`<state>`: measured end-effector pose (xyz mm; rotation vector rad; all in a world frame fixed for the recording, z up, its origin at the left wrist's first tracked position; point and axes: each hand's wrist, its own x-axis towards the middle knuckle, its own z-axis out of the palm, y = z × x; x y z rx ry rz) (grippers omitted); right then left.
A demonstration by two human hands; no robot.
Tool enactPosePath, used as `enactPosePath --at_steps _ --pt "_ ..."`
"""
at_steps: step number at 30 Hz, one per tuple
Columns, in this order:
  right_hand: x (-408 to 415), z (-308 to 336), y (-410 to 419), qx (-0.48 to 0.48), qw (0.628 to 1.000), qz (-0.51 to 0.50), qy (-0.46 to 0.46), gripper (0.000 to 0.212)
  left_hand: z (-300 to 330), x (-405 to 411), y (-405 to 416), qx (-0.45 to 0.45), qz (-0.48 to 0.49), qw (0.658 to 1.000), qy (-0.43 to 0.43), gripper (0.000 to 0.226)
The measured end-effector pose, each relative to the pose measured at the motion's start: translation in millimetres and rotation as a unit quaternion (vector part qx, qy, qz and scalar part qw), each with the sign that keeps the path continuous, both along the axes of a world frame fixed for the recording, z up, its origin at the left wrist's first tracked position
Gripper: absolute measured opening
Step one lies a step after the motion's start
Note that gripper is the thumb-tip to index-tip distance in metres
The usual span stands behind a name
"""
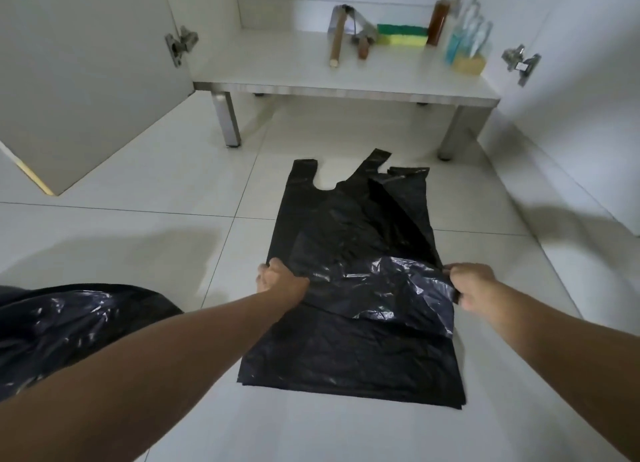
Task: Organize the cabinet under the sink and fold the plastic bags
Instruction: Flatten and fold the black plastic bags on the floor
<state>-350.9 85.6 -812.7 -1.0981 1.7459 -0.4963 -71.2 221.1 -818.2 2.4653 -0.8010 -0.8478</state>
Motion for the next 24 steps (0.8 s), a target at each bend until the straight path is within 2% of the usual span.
enactPosePath --at_steps 2,5,8,11,14,16,20,22,24 --pt "-2.1 -4.1 -2.1 0.014 1.000 -0.015 -0.002 0.014 -1.1 5.1 -5.6 -0.004 -0.039 0.998 -0.040 0.060" --pt "-9.1 -8.1 1.1 0.026 0.996 -0.083 -0.032 0.033 -4.1 12.0 -20.7 -0.006 -0.062 0.998 -0.033 0.054" --pt "-10.7 -6.8 10.6 0.058 0.995 -0.062 -0.048 0.041 -6.5 16.4 -35.4 -0.012 -0.064 0.998 -0.004 0.055" --pt "-16.3 -8.6 16.8 0.067 0.996 -0.031 -0.049 0.028 -11.3 19.0 -48.4 -0.029 -0.059 0.997 0.039 0.060" --pt "-20.5 -19.2 15.9 0.047 0.996 -0.048 -0.054 0.013 -16.2 20.4 -59.8 -0.041 -0.024 0.996 0.070 0.060" --pt "-22.8 -27.9 11.2 0.051 0.993 -0.085 -0.071 0.010 -25.7 23.7 -71.4 -0.042 0.002 0.995 0.091 0.068" --pt "-23.2 -29.6 8.8 0.121 0.971 -0.151 -0.143 0.005 -87.2 46.2 -101.8 -0.002 0.003 0.996 0.089 0.101" --pt "-23.2 -26.7 9.7 0.124 0.971 -0.161 -0.126 0.012 -53.8 28.1 -91.9 0.021 -0.018 0.997 0.066 0.091" --pt "-20.4 -26.0 13.3 0.125 0.969 -0.165 -0.132 0.020 -33.7 14.6 -87.7 0.019 -0.025 0.999 0.044 0.067"
